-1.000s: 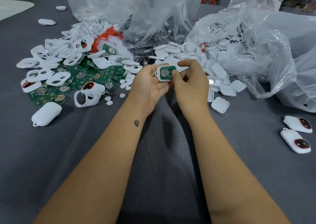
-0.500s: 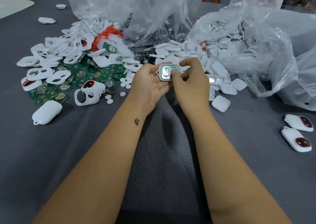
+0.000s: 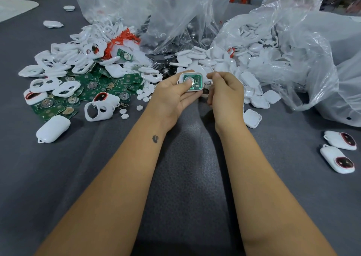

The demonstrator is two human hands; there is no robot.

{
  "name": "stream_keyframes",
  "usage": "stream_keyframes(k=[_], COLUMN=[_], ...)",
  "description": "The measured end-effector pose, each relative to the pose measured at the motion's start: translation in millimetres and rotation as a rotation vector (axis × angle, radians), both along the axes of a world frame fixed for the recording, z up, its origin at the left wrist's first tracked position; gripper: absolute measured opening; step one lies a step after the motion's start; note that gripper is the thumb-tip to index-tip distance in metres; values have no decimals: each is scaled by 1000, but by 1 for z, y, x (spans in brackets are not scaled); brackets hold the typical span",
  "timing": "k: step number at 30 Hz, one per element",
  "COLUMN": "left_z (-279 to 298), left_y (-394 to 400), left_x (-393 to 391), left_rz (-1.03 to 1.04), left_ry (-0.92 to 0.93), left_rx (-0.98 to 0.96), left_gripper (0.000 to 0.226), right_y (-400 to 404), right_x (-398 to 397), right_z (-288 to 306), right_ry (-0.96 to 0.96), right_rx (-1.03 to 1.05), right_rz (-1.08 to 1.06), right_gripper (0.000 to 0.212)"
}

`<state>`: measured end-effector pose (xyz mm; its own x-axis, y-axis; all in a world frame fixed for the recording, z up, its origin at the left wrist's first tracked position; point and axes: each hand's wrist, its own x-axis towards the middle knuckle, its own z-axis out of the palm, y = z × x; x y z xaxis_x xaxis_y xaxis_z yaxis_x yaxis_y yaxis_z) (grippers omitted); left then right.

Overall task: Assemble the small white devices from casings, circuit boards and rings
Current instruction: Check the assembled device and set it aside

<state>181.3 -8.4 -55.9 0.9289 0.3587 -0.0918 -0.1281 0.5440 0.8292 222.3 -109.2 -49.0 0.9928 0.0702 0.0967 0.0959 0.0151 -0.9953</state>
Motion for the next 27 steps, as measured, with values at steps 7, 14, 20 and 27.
stream_keyframes(k=[7,14,20,27], left_z=[1,5,6,6], left_y=[1,2,2,3], left_x=[0,-1,-1,-2], left_rz=[-6,53,51,38], left_ry=[-1,43,69,83], left_rx=[-32,-102,-124,-132], left_gripper=[18,20,24,17], right_y=[0,1,3,1], right_x=[-2,-6,-6,-4], right_z=[0,-2,-4,-4], right_ry=[-24,-292,-211,-195], right_rx=[-61,-263,-194,-187], right_rz=[60,59,48,48], right_gripper=[8,22,19,13])
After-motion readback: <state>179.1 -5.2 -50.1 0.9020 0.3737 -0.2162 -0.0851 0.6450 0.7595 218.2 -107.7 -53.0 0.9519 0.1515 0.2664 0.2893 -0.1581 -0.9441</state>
